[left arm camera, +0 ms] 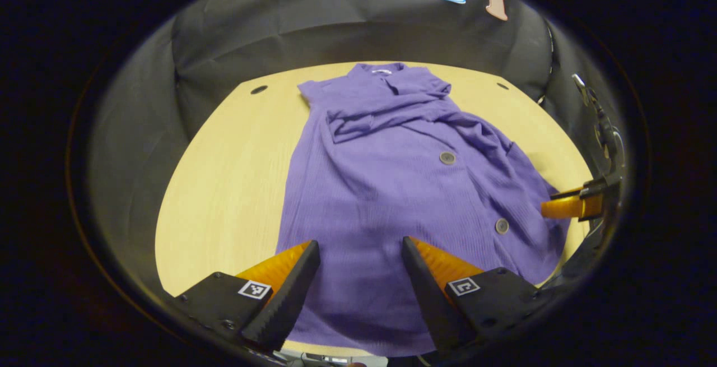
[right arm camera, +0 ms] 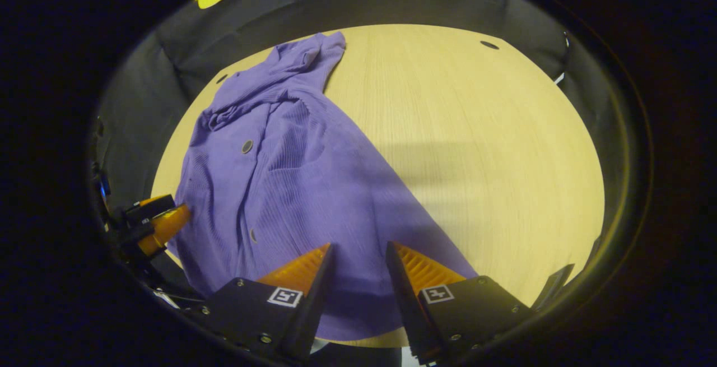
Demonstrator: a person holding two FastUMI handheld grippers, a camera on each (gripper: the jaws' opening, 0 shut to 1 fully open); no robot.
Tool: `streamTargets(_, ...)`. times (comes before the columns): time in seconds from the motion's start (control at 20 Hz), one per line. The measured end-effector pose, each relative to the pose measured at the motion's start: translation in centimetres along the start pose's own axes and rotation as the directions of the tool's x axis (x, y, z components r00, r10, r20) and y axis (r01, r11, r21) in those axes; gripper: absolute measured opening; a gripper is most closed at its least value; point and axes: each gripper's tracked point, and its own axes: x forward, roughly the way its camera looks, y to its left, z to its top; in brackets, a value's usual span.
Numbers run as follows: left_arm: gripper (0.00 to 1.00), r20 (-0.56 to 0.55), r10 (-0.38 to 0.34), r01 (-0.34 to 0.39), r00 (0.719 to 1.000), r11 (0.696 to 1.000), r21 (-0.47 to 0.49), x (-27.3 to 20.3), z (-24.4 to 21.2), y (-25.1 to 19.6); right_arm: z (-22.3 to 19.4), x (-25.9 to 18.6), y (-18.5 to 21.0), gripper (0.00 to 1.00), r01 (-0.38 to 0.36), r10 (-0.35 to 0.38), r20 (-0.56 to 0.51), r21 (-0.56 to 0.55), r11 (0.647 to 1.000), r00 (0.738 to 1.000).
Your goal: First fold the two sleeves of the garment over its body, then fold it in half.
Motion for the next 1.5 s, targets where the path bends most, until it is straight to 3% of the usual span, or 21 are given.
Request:
streamTargets(0.25, 0.99, -0.069, 0.022, -0.021, 0.997, 1.0, 0.015, 0.5, -2.9, 0.6, -0.3, 0.1, -0.1, 0.64, 0.017, -0.017, -0.008, -0.007, 1.0, 1.0)
streamTargets(0.35, 0.94, -0.066, 0.005, -0.006, 0.998, 1.0, -0.015, 0.6, -2.8, 0.4, -0.3, 0.0, -0.2, 0.63, 0.023, -0.023, -0.011, -0.004, 1.0, 1.0)
streamTargets(0.6, 0.99, -0.061, -0.013, 0.013, 0.998, 1.0, -0.014, 0.5, -2.6, 0.1, -0.3, 0.1, -0.2, 0.63, 0.037, -0.037, -0.019, 0.004, 0.999, 0.999)
streamTargets(0.65, 0.93, -0.061, -0.009, 0.008, 0.998, 1.0, -0.018, 0.6, -2.6, 0.0, -0.4, 0.1, -0.2, 0.63, 0.041, -0.041, -0.019, -0.002, 0.999, 0.999)
streamTargets(0.75, 0.92, -0.058, -0.003, 0.001, 0.998, 1.0, -0.031, 0.6, -2.3, 0.0, -0.6, 0.2, -0.3, 0.63, 0.054, -0.055, -0.022, -0.033, 0.998, 0.998)
streamTargets(0.8, 0.96, -0.055, -0.009, 0.007, 0.998, 1.0, -0.031, 0.7, -2.3, -0.2, -0.7, 0.2, -0.4, 0.64, 0.062, -0.064, -0.021, -0.063, 0.996, 0.998)
streamTargets(0.85, 0.93, -0.054, -0.013, 0.012, 0.998, 1.0, -0.025, 0.6, -2.0, -0.4, -0.6, 0.2, -0.4, 0.64, 0.075, -0.077, -0.014, -0.087, 0.993, 0.997)
streamTargets(0.95, 0.84, -0.047, -0.036, 0.035, 0.998, 0.999, -0.015, 0.9, -1.9, -0.9, -0.5, 0.1, -0.5, 0.48, 0.07, -0.073, -0.021, -0.091, 0.993, 0.997)
streamTargets(1.0, 0.81, -0.046, -0.037, 0.036, 0.998, 0.999, -0.017, 1.0, -1.8, -0.9, -0.6, 0.1, -0.4, 0.49, 0.057, -0.06, -0.03, -0.082, 0.995, 0.998)
streamTargets(1.05, 0.64, -0.034, -0.042, 0.041, 0.999, 0.999, -0.024, 0.9, -1.7, -0.9, 0.0, -0.2, -0.3, 0.49, 0.041, -0.042, -0.015, -0.036, 0.999, 0.999)
streamTargets(1.1, 0.47, -0.029, -0.023, 0.022, 0.999, 0.999, -0.042, 1.1, -1.3, -0.5, -0.1, -0.2, -0.1, 0.05, 0.036, -0.036, -0.009, 0.011, 0.999, 0.999)
streamTargets(1.2, 0.13, -0.025, -0.003, 0.001, 1.0, 0.997, -0.072, 1.6, -1.0, -0.5, -0.1, 0.1, 0.1, 0.04, 0.008, -0.007, -0.022, 0.015, 1.0, 1.0)
streamTargets(1.25, 0.08, -0.024, 0.002, -0.003, 1.0, 0.998, -0.062, 1.3, -1.1, -0.6, -0.1, 0.3, 0.1, 0.04, 0.004, -0.004, -0.018, 0.011, 1.0, 1.0)
streamTargets(1.35, 0.08, -0.023, 0.0, -0.001, 1.0, 0.999, -0.052, 1.3, -1.0, -0.7, 0.0, 0.4, 0.2, 0.05, 0.011, -0.011, -0.014, 0.011, 1.0, 1.0)
streamTargets(1.5, 0.07, -0.013, -0.014, 0.012, 1.0, 0.993, -0.113, 1.0, -0.2, -0.4, 1.1, 0.1, 0.8, 0.05, -0.004, 0.004, 0.001, 0.069, 0.998, 1.0)
